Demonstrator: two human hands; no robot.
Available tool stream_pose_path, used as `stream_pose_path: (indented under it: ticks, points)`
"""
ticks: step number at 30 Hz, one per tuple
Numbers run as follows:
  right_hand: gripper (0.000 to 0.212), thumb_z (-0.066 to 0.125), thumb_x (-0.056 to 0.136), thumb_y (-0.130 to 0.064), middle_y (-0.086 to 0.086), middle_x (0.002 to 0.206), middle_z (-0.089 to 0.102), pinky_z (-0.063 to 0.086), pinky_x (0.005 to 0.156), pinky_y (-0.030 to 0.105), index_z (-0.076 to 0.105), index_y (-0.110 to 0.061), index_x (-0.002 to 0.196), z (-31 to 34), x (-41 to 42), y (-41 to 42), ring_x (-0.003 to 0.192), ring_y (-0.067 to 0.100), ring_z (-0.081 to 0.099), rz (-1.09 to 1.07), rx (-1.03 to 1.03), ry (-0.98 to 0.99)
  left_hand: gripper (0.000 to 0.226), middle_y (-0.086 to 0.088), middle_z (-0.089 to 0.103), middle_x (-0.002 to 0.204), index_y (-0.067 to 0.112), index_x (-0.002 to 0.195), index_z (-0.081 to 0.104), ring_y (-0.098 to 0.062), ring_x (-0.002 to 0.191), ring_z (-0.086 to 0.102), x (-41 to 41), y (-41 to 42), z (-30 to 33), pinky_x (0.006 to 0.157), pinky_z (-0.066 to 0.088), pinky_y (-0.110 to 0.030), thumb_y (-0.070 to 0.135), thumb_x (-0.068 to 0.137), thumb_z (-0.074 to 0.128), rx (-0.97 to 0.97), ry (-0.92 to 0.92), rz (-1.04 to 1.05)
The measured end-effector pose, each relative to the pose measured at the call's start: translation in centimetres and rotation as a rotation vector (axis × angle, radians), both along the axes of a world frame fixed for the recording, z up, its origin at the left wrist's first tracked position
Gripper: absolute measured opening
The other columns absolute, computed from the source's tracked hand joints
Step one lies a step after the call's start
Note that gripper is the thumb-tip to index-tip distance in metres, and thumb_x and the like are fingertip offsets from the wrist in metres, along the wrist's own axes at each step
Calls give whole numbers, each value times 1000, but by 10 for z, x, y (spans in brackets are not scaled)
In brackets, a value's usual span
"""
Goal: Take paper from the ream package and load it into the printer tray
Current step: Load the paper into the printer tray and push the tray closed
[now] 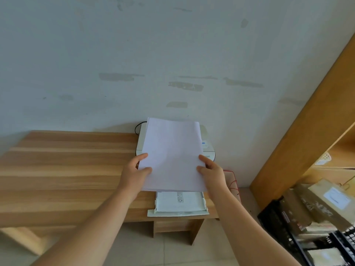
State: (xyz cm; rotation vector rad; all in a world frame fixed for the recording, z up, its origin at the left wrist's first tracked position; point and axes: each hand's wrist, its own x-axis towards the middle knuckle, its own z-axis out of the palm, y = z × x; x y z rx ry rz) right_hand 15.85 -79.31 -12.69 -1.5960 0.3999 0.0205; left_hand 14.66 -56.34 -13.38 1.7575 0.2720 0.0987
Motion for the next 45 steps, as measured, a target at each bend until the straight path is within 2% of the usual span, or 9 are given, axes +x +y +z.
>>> stream_pose_path:
  ticks: [5,9,16,21,23,26,32,41,45]
  points:
    - [41,57,93,-14,-4,122,57,49,62,21,59,-35,127,-15,13,-42,92,15,60,61,-25,29,45,0,47,137,30,128,54,-20,116,47,0,-43,-9,72,43,-22,11,88,62,49,47,48]
    - [40,57,92,-11,-3,123,55,47,62,19,60,-32,127,-29,19,-67,94,14,58,107,-11,46,44,-2,51,127,31,125,55,-20,103,53,-3,-68,-23,65,46,-23,11,87,63,17,98,100]
    - [41,55,94,-10,-6,111,58,50,74,27,59,-29,130,-53,20,-84,92,16,58,155,-21,104,48,-2,54,127,32,123,57,-19,101,57,-8,-85,-48,77,47,-29,7,82,64,-21,155,157]
    - [40,54,94,-8,-4,110,59,49,68,23,59,-24,130,-72,14,-87,87,14,58,165,-59,139,48,-1,54,127,29,124,57,-21,109,55,-11,-86,-70,83,46,-30,7,82,65,-41,204,144]
    - [40,54,94,-9,-6,106,59,51,71,26,58,-23,131,-83,11,-86,89,16,59,169,-87,163,47,0,54,127,29,124,57,-20,110,53,-13,-84,-81,82,45,-29,8,82,64,-37,226,136]
    - [41,54,93,-9,0,117,60,51,79,30,58,-22,132,-99,6,-82,95,20,59,169,-98,197,46,-1,55,127,29,122,58,-20,108,55,-17,-80,-97,74,45,-24,7,82,64,-58,258,131]
    - [42,53,93,-9,-1,115,56,46,64,21,56,-22,133,-124,0,-70,86,10,55,143,-106,263,47,1,54,129,28,122,59,-17,112,54,-20,-69,-126,85,44,-28,6,80,64,-48,310,120]
    - [43,53,90,-9,1,116,58,47,62,26,59,-22,131,-145,3,-63,86,16,58,119,-147,361,42,2,55,120,25,122,58,-17,102,56,-16,-65,-143,72,44,-24,11,82,61,-44,376,106]
    - [41,53,90,-8,1,114,59,50,65,27,60,-20,129,-153,2,-64,84,16,60,99,-122,394,43,1,58,121,23,121,59,-18,104,57,-20,-66,-152,78,44,-27,12,80,63,-65,407,96]
